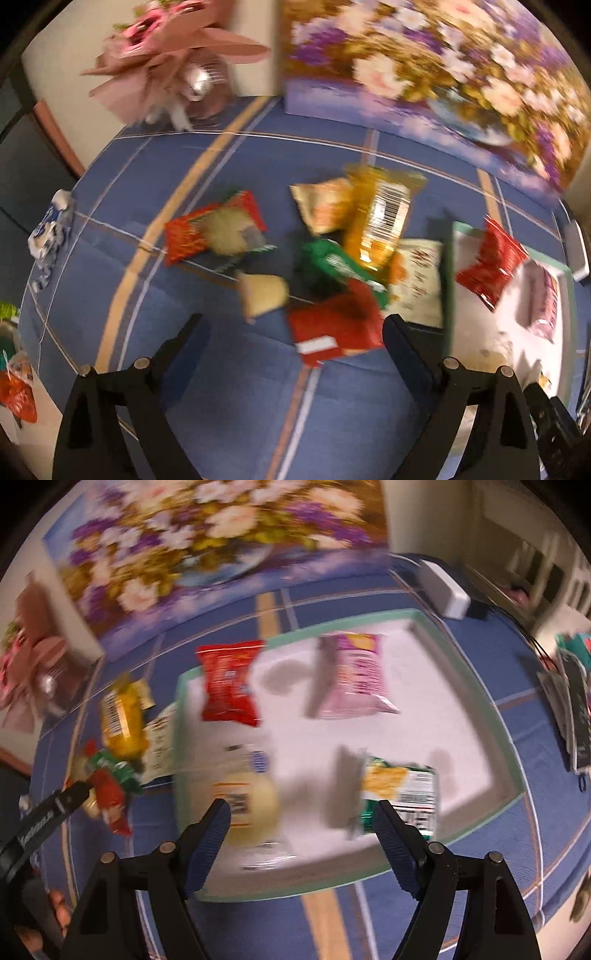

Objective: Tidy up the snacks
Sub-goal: 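Move both tools back toward the jelly cup and red box, then grasp the jelly cup with left tool while right tool grasps red box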

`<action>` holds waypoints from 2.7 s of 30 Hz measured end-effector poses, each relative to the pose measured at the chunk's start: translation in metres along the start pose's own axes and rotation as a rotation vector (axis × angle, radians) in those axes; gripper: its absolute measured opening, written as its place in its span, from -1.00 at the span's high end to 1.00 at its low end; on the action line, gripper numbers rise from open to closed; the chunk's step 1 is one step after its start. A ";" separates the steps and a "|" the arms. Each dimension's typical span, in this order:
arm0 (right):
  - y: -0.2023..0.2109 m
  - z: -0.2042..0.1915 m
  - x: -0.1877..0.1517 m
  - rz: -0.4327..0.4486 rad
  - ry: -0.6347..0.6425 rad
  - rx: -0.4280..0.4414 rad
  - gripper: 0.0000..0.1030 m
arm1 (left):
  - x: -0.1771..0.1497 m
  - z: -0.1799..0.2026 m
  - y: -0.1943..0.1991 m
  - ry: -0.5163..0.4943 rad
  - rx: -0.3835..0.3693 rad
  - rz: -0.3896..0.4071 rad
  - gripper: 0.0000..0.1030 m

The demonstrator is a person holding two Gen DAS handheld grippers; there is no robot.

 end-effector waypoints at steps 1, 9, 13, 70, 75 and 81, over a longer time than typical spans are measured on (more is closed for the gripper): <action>0.001 -0.009 -0.001 0.008 0.023 0.006 -0.93 | 0.002 -0.008 0.002 0.012 0.002 0.011 -0.98; -0.002 -0.043 -0.007 0.014 0.081 0.024 -1.00 | 0.015 -0.058 0.007 0.074 0.042 0.059 -1.00; -0.003 -0.056 -0.005 0.021 0.080 0.048 -1.00 | 0.019 -0.085 0.008 0.131 0.014 0.066 -1.00; -0.076 -0.184 -0.003 -0.098 0.214 0.209 -0.11 | 0.032 -0.052 -0.082 0.150 -0.390 -0.191 0.01; -0.072 -0.175 -0.005 -0.105 0.197 0.241 0.01 | 0.030 -0.053 -0.079 0.141 -0.377 -0.194 0.02; -0.056 -0.177 -0.004 -0.083 0.224 0.271 0.29 | 0.027 -0.059 -0.074 0.150 -0.376 -0.198 0.02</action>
Point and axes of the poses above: each gripper's, at about its wrist camera, not at the fingertips, and y roughly against the way its jaws point, z to its right, x to its top, the point moved 6 cm from there along -y, roughly the way its jaws point, and after that the axes turned 14 degrees about -z, right-handed, at the moved point
